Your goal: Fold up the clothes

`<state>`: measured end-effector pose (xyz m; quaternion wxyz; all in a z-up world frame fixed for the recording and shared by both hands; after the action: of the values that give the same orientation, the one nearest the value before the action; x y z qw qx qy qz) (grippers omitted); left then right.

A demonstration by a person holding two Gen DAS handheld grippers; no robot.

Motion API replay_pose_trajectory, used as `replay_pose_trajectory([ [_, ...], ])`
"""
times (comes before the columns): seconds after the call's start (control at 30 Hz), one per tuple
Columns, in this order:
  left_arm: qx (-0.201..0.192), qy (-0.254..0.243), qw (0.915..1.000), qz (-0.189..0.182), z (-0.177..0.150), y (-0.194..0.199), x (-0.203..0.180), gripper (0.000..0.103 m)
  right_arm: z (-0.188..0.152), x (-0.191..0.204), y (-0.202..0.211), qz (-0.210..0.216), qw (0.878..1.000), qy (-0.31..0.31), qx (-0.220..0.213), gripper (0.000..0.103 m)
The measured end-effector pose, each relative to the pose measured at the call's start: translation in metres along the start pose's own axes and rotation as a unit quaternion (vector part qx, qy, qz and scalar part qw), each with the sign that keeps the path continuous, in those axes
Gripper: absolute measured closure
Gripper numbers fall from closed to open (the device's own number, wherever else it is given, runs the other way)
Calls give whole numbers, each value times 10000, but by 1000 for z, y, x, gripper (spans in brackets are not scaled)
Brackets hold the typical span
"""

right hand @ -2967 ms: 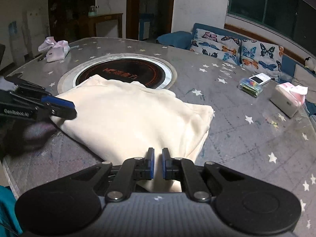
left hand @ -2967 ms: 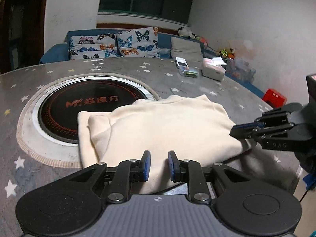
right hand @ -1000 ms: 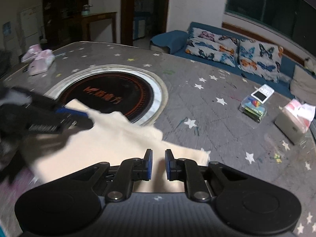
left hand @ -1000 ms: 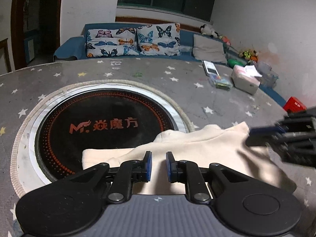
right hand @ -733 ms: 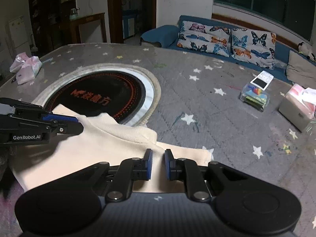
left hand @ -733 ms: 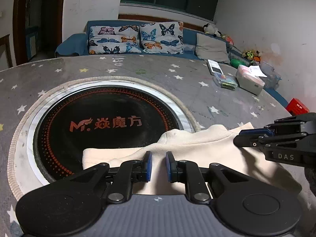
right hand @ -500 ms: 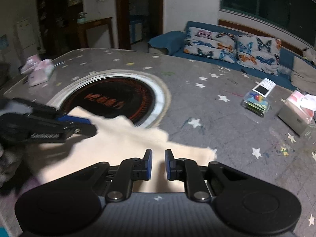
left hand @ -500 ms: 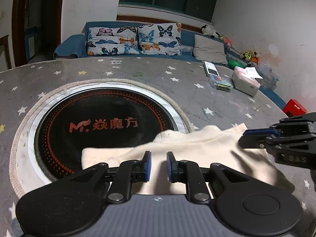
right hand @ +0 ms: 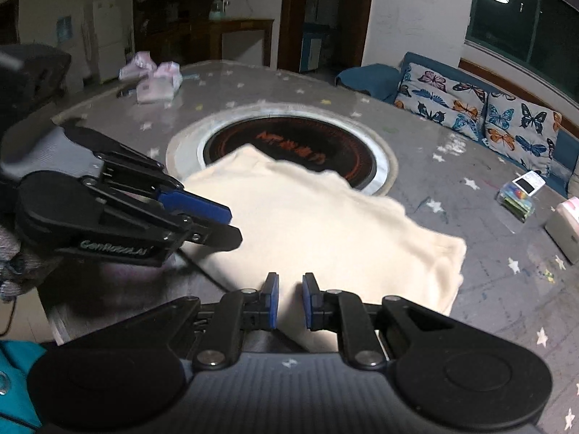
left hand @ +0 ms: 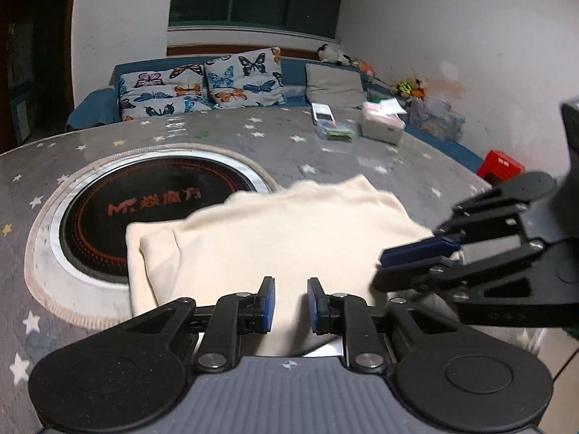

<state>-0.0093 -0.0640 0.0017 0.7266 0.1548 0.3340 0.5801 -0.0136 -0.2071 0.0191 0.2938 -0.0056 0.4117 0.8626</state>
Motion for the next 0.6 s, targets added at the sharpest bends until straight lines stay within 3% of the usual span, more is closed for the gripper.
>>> replay_pose_trajectory([
  [0.47, 8, 119, 9999, 6, -1, 3, 2, 81, 9, 3, -8, 54, 10000, 1, -9, 90],
  [0.6, 8, 173, 9998, 19, 1, 6, 3, 75, 7, 3, -11, 88, 9999, -41, 34, 88],
])
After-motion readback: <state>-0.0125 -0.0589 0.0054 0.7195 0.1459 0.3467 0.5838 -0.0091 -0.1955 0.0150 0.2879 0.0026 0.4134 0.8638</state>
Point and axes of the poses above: each gripper's, at about its wrist camera, not at the fingertips, and y roughly against the way its jaws point, x to its left, z to its top, the point moved 4 cm from there along -y, roughly the way its jaws point, and after that the axes turned 15 degrees about y, right-handed, at the moved point
